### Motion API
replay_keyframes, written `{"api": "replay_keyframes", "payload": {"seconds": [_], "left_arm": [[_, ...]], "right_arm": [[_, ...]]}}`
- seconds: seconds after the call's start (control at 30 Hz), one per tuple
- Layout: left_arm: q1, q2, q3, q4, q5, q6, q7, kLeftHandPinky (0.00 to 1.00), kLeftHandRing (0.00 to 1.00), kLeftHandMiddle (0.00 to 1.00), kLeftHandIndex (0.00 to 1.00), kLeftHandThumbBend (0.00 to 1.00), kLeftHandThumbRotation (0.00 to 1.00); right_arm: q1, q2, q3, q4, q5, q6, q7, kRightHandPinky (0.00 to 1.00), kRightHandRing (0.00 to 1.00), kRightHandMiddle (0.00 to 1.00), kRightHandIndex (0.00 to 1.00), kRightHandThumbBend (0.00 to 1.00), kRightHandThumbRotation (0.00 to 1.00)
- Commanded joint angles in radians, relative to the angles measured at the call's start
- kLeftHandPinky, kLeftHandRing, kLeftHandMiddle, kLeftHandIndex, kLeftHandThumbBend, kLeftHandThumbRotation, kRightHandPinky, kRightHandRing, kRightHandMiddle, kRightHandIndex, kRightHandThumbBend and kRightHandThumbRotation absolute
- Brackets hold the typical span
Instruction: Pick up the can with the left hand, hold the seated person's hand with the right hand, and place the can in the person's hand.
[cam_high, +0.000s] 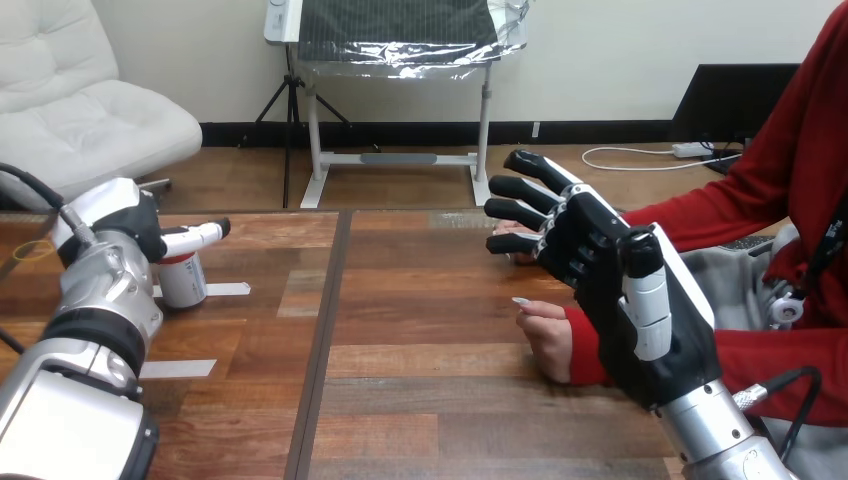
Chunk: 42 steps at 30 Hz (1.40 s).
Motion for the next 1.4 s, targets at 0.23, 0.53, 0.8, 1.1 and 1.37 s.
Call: {"api": "replay_keyframes", "payload": {"seconds": [0.23,0.53,0.8,1.1,1.37], "left_arm": [[-0.088,0.003,-0.006,-0.016,0.002,0.000,-0.020,1.00,0.91,0.89,0.84,0.63,0.77],[-0.087,-0.001,0.007,-0.019,-0.013,0.012,-0.047,1.00,0.92,0.88,0.83,0.63,0.77],[-0.093,-0.007,0.013,-0.027,-0.030,0.037,-0.079,1.00,0.94,0.90,0.84,0.63,0.76],[-0.098,-0.009,0.001,-0.032,-0.032,0.050,-0.105,1.00,0.93,0.89,0.85,0.62,0.76],[-0.104,-0.011,-0.001,-0.038,-0.033,0.056,-0.126,1.00,0.93,0.89,0.85,0.61,0.76]], "right_arm": [[-0.029,-0.011,-0.018,-0.045,0.022,0.001,-0.004,0.73,0.84,0.85,0.88,0.88,1.00],[-0.030,-0.016,-0.022,-0.046,0.035,0.014,0.009,0.74,0.84,0.86,0.88,0.89,1.00],[-0.031,-0.018,-0.023,-0.049,0.038,0.017,0.010,0.74,0.85,0.86,0.88,0.89,1.00],[-0.033,-0.021,-0.023,-0.048,0.034,0.017,0.008,0.75,0.85,0.86,0.88,0.87,1.00],[-0.036,-0.024,-0.022,-0.044,0.036,0.018,0.008,0.76,0.85,0.85,0.88,0.86,1.00]]}}
